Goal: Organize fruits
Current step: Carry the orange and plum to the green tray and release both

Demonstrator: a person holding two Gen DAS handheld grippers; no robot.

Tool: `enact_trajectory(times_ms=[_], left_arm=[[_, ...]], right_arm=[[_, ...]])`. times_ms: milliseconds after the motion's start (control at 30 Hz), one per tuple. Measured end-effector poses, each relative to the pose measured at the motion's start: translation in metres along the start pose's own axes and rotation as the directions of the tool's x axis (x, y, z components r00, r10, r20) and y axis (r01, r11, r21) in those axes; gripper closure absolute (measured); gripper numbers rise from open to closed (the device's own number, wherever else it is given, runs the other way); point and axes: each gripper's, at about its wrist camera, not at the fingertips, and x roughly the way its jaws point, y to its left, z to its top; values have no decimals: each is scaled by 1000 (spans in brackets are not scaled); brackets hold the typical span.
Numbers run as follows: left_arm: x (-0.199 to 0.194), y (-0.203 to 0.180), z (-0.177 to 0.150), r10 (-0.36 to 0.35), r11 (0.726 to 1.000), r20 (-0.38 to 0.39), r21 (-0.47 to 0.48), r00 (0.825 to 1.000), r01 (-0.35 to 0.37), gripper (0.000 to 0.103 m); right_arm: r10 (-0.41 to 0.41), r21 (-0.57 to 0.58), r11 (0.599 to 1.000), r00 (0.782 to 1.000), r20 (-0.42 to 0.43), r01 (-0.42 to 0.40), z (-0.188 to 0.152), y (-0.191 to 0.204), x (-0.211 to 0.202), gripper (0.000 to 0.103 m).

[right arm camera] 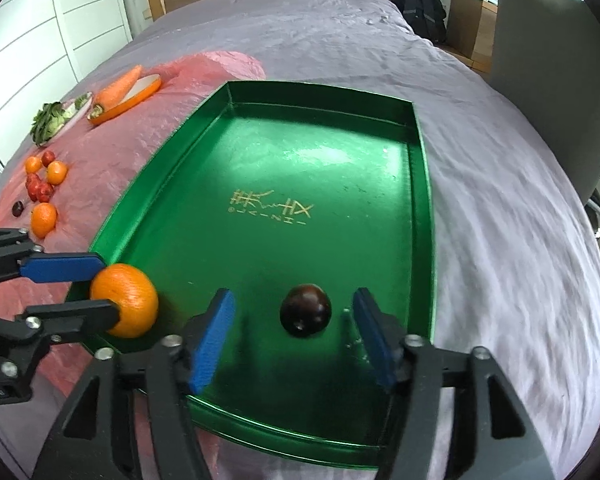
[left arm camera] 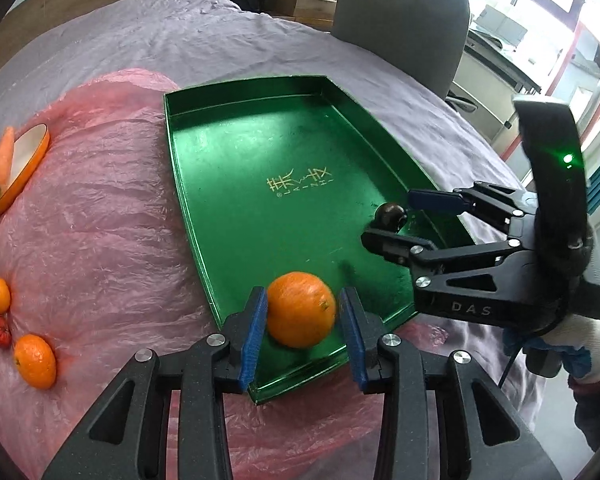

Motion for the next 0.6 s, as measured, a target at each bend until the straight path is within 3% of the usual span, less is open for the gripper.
enact_trajectory(times_ms=[300,600], left_arm=[[-39,5,-6,11,1000,69,-20,998,-9,65],[-115,50,-34,142,986,182,-112,973,-123,64]], right_arm=[[-30,-16,999,999,21,31,1,4,-19,0],[-3,-13,1000,997,81,4,-2,26,-54,0]])
